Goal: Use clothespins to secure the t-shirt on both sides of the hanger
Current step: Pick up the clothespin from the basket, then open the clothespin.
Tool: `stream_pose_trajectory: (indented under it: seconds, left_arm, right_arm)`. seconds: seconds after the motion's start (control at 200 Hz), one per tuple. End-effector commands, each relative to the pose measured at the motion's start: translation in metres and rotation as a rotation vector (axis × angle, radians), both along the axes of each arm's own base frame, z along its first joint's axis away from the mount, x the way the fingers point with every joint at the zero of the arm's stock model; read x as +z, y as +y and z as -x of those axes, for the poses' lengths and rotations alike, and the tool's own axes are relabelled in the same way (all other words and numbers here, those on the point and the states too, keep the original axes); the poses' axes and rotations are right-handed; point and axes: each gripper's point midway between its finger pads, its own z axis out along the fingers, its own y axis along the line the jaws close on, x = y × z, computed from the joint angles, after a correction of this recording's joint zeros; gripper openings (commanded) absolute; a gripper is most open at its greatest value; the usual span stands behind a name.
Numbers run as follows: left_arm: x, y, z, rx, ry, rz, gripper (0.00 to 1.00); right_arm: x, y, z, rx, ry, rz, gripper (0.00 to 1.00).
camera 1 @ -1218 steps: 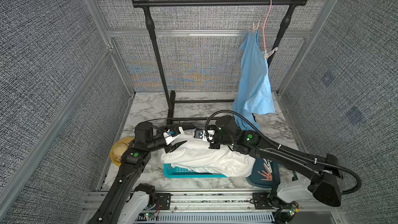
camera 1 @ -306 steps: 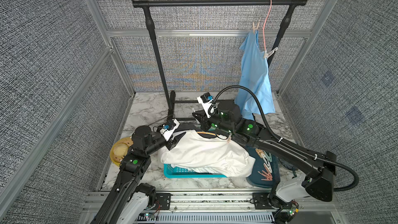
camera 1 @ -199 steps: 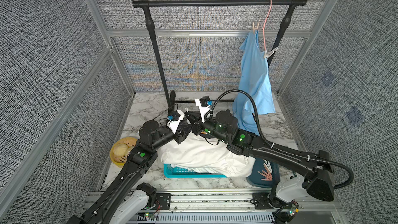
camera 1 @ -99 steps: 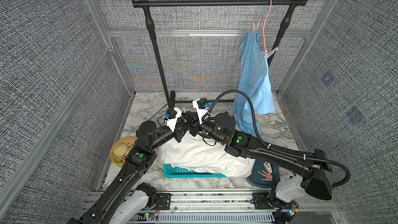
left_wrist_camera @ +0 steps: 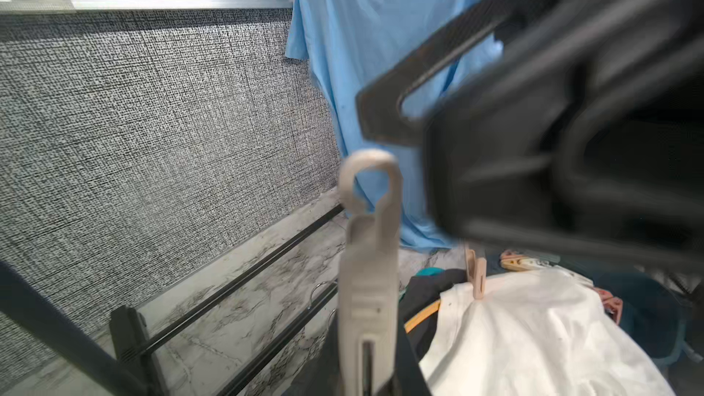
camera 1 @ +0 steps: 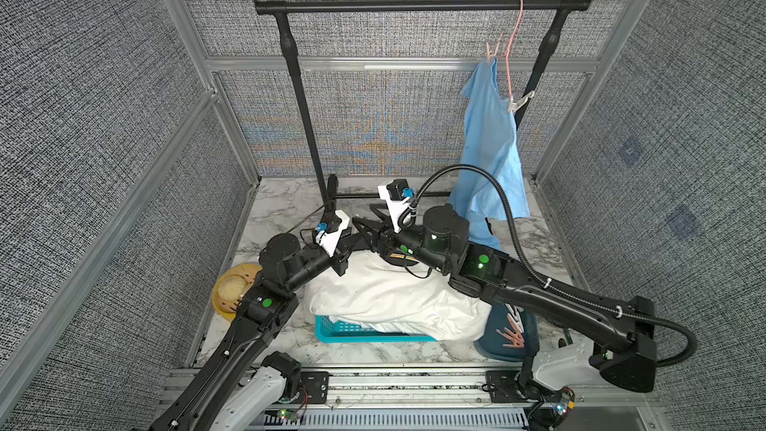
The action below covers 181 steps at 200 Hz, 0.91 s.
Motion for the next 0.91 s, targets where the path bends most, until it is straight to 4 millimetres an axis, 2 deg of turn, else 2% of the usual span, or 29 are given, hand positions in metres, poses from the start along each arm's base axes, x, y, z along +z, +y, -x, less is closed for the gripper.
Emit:
stream_pose_trajectory:
  seconds: [0.0,0.16,0.29,0.455,0.53,0.731,0.901]
  left_arm:
    - [-0.006,0.003,-0.003,0.016,-0.049,-0.087,0.0]
    - [-0.002,-0.001,-0.002,-0.015,-0.057,-0.093,0.0]
    - [0.002,-0.005,0.001,-0.039,-0.059,-0.078,0.0]
    - [0.002,-0.005,0.002,-0.042,-0.06,-0.076,0.0]
    - [0.004,-0.004,0.002,-0.038,-0.065,-0.075,0.0]
    - [0.005,-0.003,0.003,-0.038,-0.07,-0.076,0.0]
    - [0.006,-0.002,0.003,-0.034,-0.069,-0.075,0.0]
  right_arm:
    - [-0.028,-0.013,0.002,-0.022,0.152,0.064,0.75]
    - [-0.037,-0.005,0.005,0.026,0.266,0.042,0.82]
    - [-0.027,0.01,0.01,0.089,0.308,-0.026,0.82]
    - [-0.024,0.02,0.002,0.083,0.336,-0.07,0.8]
    - [-0.024,0.025,0.0,0.082,0.347,-0.075,0.73]
    - [-0.025,0.029,-0.004,0.079,0.343,-0.08,0.43]
    - [-0.029,0.028,-0.004,0.077,0.341,-0.06,0.27]
